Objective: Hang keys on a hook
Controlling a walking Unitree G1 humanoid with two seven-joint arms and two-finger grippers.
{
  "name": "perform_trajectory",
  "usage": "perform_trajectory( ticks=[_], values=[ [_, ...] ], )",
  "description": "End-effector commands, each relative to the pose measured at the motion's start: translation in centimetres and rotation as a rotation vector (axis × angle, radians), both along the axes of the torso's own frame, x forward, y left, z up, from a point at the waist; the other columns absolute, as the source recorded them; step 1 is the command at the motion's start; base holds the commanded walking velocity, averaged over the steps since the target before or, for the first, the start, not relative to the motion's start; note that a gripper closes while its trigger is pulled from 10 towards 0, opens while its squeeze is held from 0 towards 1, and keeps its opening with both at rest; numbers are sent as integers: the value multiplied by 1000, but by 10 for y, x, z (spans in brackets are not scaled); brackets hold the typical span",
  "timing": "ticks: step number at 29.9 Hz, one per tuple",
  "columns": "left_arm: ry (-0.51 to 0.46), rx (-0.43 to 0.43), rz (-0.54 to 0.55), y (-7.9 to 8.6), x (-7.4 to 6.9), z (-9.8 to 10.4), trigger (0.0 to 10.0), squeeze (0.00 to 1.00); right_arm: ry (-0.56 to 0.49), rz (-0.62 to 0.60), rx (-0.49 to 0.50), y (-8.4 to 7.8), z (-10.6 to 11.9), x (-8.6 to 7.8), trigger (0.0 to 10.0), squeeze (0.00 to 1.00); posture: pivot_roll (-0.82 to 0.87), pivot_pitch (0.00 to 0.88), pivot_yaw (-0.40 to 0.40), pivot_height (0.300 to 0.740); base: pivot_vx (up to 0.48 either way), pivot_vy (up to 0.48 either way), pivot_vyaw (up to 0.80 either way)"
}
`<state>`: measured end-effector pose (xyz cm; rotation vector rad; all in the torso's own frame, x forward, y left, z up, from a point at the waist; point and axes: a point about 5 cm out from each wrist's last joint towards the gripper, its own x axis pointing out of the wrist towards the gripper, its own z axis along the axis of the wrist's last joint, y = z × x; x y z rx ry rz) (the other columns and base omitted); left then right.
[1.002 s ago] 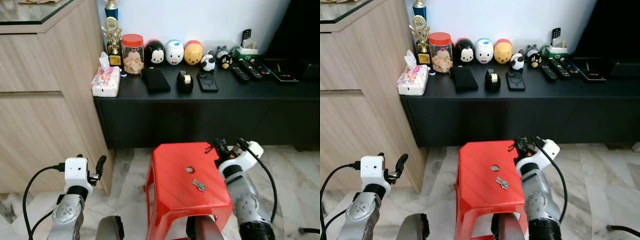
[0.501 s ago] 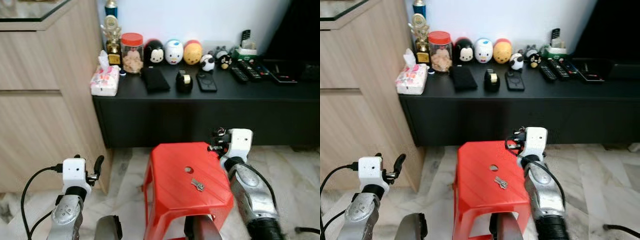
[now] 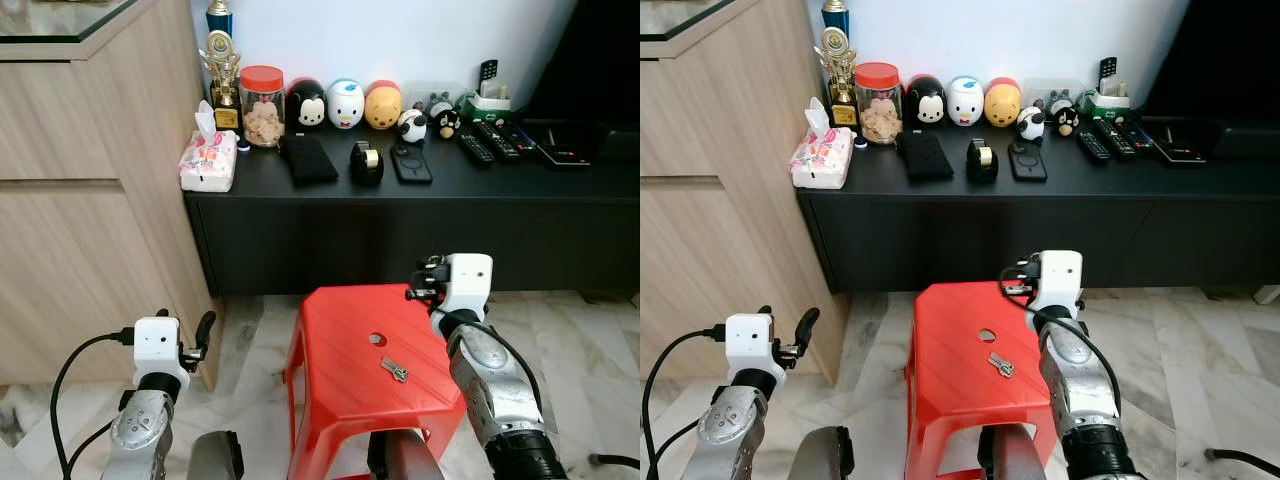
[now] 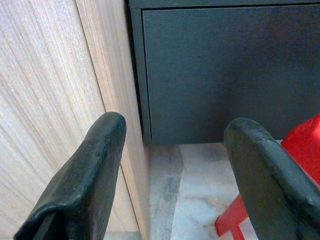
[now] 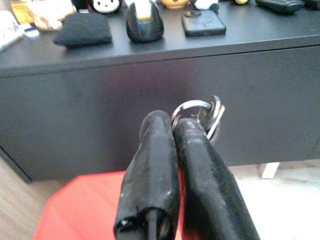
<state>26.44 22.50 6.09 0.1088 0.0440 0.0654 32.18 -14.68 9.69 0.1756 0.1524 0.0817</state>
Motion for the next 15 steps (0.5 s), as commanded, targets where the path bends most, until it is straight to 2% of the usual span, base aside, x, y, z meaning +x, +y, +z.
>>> perform_trajectory(
  ticks=[1,11,15],
  values=[
    [0,7,-15,-3,-1,-1,10000,0,-61,-4,-31,-3,9,-2,10000,0,56,0,-103,570,0,0,0],
    [-3,-21,-29,-8,-6,-4,10000,0,-25,0,-17,1,-1,-13,10000,0,57,0,-105,570,0,0,0],
    [5,-21,-31,-9,-6,-5,10000,0,-32,4,-29,1,1,-11,10000,0,55,0,-107,570,-253,0,0]
  ],
)
